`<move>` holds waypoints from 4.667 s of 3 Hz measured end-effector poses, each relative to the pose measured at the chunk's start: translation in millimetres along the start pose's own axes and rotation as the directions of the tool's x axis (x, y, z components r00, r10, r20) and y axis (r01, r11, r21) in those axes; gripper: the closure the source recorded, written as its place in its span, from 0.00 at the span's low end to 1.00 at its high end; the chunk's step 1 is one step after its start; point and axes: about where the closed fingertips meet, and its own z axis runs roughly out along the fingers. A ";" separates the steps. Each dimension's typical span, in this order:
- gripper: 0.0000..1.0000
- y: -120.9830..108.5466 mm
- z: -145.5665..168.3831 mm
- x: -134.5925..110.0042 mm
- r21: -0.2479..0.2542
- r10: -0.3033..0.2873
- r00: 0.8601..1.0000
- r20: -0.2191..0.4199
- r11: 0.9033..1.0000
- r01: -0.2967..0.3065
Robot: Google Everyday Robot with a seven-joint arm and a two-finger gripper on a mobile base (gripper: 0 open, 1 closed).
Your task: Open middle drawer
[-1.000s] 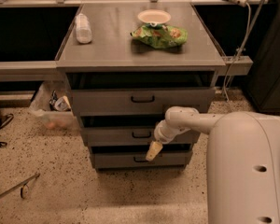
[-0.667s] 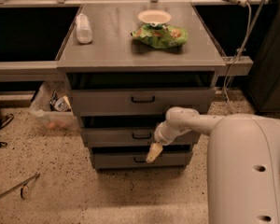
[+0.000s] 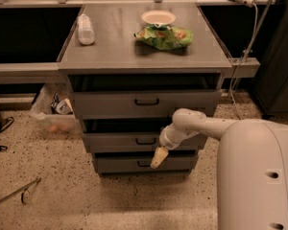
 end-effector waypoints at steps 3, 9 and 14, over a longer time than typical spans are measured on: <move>0.00 12.0 -2.5 -2.9 -0.043 0.000 1.000 0.013 0.999 0.001; 0.00 110.2 -11.4 11.7 -0.179 0.059 0.995 0.078 0.983 -0.044; 0.00 209.8 -59.7 10.6 -0.232 0.135 0.988 0.081 0.966 -0.113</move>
Offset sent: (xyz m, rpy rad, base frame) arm -0.0230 0.0207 -0.0247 0.0857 0.1305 0.1109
